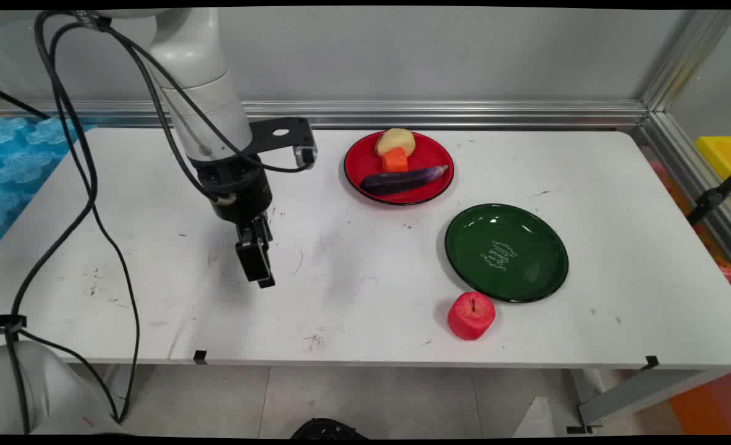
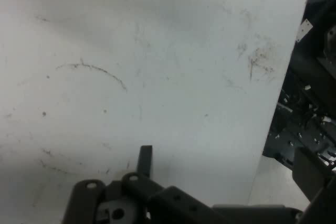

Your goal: Pick up the eggplant from the red plate

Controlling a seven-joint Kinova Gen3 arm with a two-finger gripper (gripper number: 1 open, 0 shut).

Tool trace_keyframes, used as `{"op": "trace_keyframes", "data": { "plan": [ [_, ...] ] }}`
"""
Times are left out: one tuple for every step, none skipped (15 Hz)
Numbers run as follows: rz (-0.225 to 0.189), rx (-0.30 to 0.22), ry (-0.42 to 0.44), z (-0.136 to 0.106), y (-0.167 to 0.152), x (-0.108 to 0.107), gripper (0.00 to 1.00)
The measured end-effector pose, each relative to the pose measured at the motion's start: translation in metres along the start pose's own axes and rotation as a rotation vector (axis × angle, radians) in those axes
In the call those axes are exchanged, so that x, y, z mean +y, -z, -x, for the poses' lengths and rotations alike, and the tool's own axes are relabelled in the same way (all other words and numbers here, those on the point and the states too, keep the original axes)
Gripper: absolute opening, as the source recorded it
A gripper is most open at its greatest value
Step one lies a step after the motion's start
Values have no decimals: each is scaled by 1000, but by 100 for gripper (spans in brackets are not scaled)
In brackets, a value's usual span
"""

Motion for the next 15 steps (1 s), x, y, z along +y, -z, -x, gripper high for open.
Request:
{"op": "trace_keyframes", "data": {
  "plan": [
    [-4, 4, 3, -1, 1, -1, 100],
    [-10, 10, 7, -3, 1, -2, 100],
    [-18, 17, 12, -6, 2, -5, 100],
    [-26, 25, 15, -9, 3, -7, 100],
    [-37, 36, 18, -14, 4, -11, 100],
    [-46, 47, 21, -19, 5, -14, 100],
    [-53, 55, 23, -22, 6, -17, 100],
    [-64, 66, 24, -27, 7, -21, 100],
    [-77, 80, 25, -34, 8, -26, 100],
    [-90, 95, 26, -41, 10, -31, 100],
    [-103, 109, 28, -47, 11, -36, 100],
    [-118, 125, 28, -55, 12, -42, 100],
    [-134, 140, 29, -62, 14, -49, 100],
    [-150, 153, 29, -67, 15, -55, 100],
    [-167, 166, 29, -74, 16, -63, 100]
  ]
}}
